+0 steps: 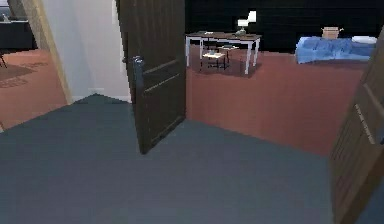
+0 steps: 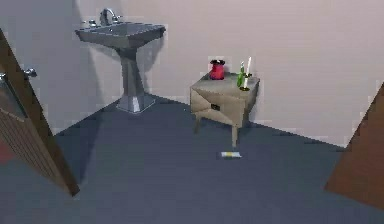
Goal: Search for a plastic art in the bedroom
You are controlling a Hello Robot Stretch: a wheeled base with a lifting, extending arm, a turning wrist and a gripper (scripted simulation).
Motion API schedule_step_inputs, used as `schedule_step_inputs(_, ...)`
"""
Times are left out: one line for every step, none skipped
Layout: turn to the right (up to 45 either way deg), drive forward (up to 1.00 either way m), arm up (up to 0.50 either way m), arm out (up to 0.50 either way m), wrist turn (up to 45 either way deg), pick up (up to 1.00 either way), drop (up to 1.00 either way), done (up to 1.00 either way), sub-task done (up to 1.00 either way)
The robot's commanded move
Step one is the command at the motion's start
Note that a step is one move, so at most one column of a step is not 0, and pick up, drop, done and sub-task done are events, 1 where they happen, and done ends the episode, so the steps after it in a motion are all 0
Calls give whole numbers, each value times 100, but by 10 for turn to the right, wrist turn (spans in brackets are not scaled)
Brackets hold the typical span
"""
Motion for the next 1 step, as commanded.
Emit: schedule_step_inputs(-450,0,0,0,0,0,0,0,0)
